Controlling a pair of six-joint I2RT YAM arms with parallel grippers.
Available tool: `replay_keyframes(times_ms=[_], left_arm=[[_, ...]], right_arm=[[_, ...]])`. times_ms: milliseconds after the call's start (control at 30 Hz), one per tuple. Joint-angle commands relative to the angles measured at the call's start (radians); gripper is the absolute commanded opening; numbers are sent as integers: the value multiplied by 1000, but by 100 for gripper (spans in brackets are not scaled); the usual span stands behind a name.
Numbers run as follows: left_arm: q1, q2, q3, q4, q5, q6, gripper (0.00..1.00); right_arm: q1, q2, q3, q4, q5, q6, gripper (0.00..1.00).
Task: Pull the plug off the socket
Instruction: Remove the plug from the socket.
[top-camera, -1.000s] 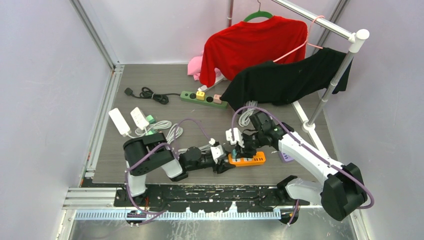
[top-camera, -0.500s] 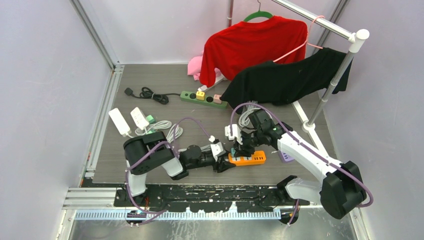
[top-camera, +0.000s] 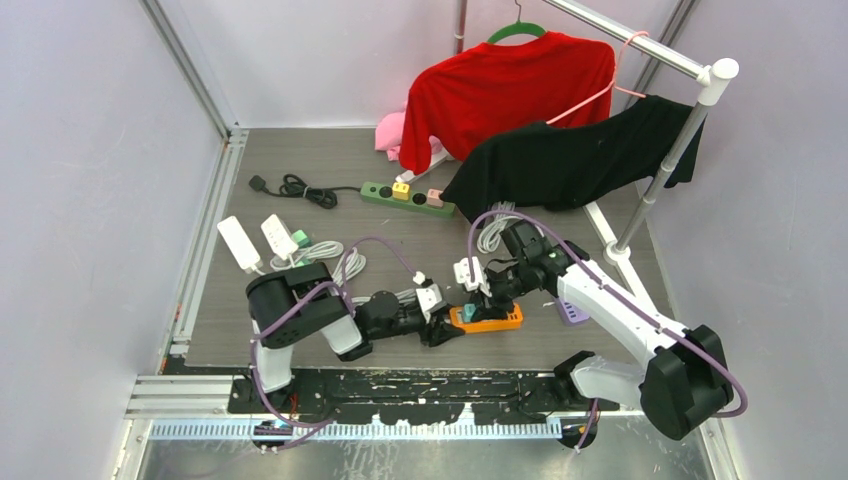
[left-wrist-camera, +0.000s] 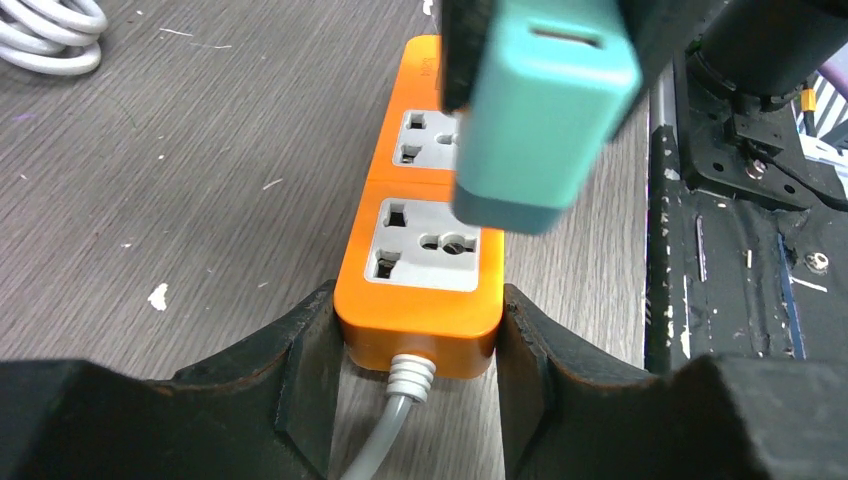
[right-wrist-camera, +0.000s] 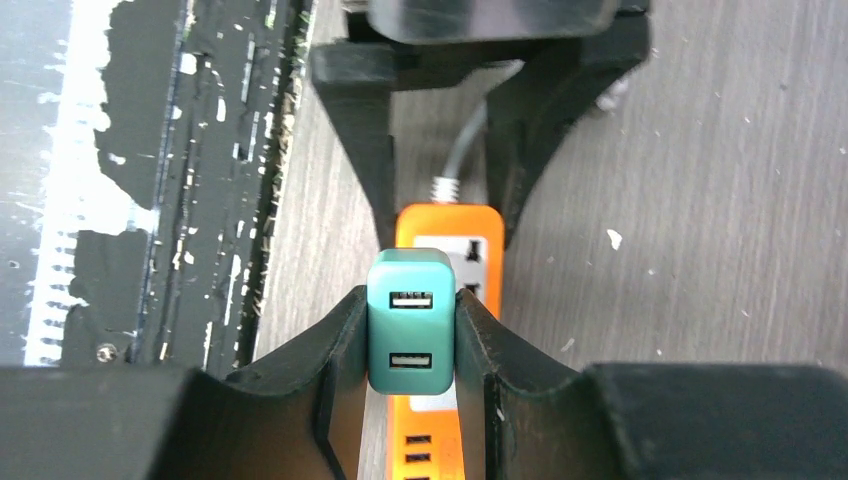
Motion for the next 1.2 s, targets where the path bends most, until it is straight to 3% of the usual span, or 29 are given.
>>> replay_keyframes(times_ms=[0,167,200,333,467,633,933,1167], left_arm=[[9,-8,30,59,-19,-16,0],[10,-9,25,59,-46,-13,0],[10,-11,19,59,-55,-15,6],[8,-36,-8,59,-90,-17,54],[-9,-104,-32,51,-147,-5,72],[-31,-259,-26,-138,-186,0,75],[-34,-687,26,-825,-252,-225,76],[-29,-915,17,-982,-367,-426,83]], right_arm=[[28,10,22,-4,-101,-21,1],[14,-6,67,62,1,130,1],[3,-12,77,58,4,140,1],[-25,-24,83,44,-16,157,1],[-26,-12,91,68,1,223,1],[-28,14,123,108,48,384,1],[-34,80,163,147,119,631,1],[-34,185,201,108,95,733,1]])
